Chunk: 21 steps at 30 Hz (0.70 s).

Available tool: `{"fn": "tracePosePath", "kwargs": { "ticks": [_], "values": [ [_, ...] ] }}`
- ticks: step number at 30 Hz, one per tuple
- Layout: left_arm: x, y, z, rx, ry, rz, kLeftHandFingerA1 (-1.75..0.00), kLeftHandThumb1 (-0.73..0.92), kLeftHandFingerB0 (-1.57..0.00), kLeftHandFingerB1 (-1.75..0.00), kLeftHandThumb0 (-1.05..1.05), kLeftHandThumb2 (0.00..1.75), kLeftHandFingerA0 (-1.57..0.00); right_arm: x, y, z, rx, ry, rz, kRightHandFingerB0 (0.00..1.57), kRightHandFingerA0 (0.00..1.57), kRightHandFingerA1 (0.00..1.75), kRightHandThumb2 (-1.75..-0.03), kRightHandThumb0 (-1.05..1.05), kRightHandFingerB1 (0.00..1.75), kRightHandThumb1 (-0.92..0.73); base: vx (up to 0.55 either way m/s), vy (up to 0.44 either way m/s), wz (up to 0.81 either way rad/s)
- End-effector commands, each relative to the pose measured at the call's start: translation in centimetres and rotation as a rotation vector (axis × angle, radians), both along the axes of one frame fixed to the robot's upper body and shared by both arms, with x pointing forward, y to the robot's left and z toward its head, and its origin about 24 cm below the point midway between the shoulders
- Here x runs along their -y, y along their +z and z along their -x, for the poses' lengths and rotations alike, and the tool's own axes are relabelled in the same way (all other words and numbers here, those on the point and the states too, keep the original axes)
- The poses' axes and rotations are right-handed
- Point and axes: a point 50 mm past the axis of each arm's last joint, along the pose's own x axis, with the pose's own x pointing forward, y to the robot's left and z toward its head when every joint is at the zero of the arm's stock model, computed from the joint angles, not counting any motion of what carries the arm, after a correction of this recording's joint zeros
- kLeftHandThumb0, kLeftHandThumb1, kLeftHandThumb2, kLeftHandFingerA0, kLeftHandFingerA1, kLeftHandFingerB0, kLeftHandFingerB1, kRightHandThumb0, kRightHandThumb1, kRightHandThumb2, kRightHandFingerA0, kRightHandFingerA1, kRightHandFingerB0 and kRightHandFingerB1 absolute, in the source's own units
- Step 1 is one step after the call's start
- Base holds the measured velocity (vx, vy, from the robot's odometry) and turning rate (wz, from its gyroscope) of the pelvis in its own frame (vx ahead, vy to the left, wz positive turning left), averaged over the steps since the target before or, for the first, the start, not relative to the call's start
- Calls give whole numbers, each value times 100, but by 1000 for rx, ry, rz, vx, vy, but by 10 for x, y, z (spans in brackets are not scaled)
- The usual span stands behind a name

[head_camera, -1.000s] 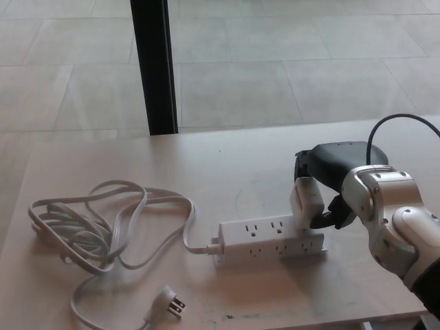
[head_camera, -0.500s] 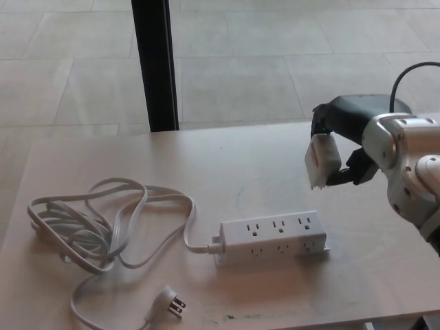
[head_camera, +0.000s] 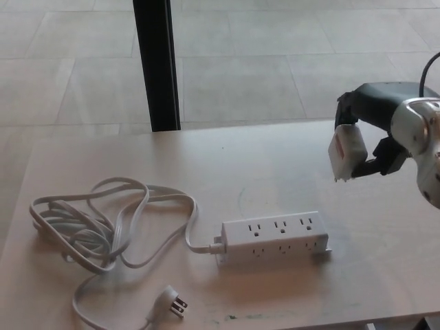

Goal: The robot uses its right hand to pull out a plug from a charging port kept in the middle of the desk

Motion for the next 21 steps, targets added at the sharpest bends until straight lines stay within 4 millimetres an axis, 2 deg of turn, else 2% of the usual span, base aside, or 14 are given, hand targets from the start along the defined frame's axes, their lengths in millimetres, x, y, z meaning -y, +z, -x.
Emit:
{"fn": "tracePosePath", "kwargs": {
  "ticks": [1, 2, 3, 4, 5, 9, 10, 11, 12, 14, 17, 18, 20, 21],
  "values": [
    [-6, 6, 0, 18, 5, -26, -67, 72, -61, -46, -69, 62, -78, 25, -25, 7, -82, -60, 83, 72, 83, 164, -77, -38, 77, -64, 0, 0, 0],
    [-7, 7, 0, 21, -4, -30, -68, 59, -56, -53, -76, 79, -76, 34, -39, 10, -98, -90, 66, 69, 83, 155, -75, -39, 69, -62, 0, 0, 0],
    [-7, 7, 0, 21, -4, -30, -68, 59, -56, -53, -76, 79, -76, 35, -39, 10, -98, -90, 66, 69, 83, 155, -75, -39, 69, -62, 0, 0, 0],
    [-7, 7, -1, 19, 7, -30, -72, 73, -59, -46, -70, 62, -81, 40, -52, 14, -111, -115, 38, 73, 82, 149, -70, -43, 64, -65, 0, 0, 0],
    [-7, 7, -1, 18, 12, -29, -70, 73, -60, -46, -70, 62, -80, 43, -61, 16, -119, -121, 32, 75, 82, 151, -68, -44, 72, -64, 0, 0, 0],
    [-6, 7, -2, 22, -3, -29, -68, 73, -62, -47, -70, 62, -76, 43, -79, 20, -152, -147, 12, 70, 83, 153, -68, -41, 58, -66, 0, 0, 0],
    [-6, 7, -2, 23, 0, -25, -69, 60, -57, -53, -76, 80, -73, 43, -83, 21, -165, -154, -11, 75, 83, 158, -69, -39, 60, -64, 0, 0, 0],
    [-7, 7, -2, 20, -1, -24, -69, 60, -57, -53, -76, 80, -73, 43, -86, 21, -171, -156, -30, 75, 83, 158, -69, -39, 60, -64, 0, 0, 0],
    [-7, 8, -1, 25, -11, -26, -65, 73, -63, -48, -70, 62, -75, 41, -91, 23, -174, -148, -46, 74, 80, 152, -69, -39, 60, -64, 0, 0, 0],
    [-7, 8, -2, 12, -11, -27, -65, 74, -62, -46, -71, 62, -75, 40, -96, 24, -166, -146, -73, 78, 76, 141, -65, -39, 60, -63, 0, 0, 0],
    [-7, 8, -2, 24, -15, -23, -75, 74, -61, -47, -69, 63, -77, 38, -101, 25, -152, -139, -119, 86, 80, 143, -62, -38, 77, -60, 0, 0, 0],
    [-7, 8, -2, 21, -14, -26, -77, 74, -64, -48, -70, 62, -80, 38, -101, 25, -145, -134, -122, 90, 77, 155, -71, -38, 77, -65, 0, 0, 0],
    [-7, 8, -1, 24, -13, -26, -74, 73, -64, -48, -69, 62, -80, 36, -101, 25, -118, -119, -113, 61, 77, 159, -66, -39, 54, -64, 0, 0, 0],
    [-6, 8, -1, 26, -9, -26, -74, 73, -64, -48, -69, 62, -80, 36, -101, 24, -111, -117, -113, 61, 77, 159, -66, -39, 54, -64, 0, 0, 0]
  ]
}}
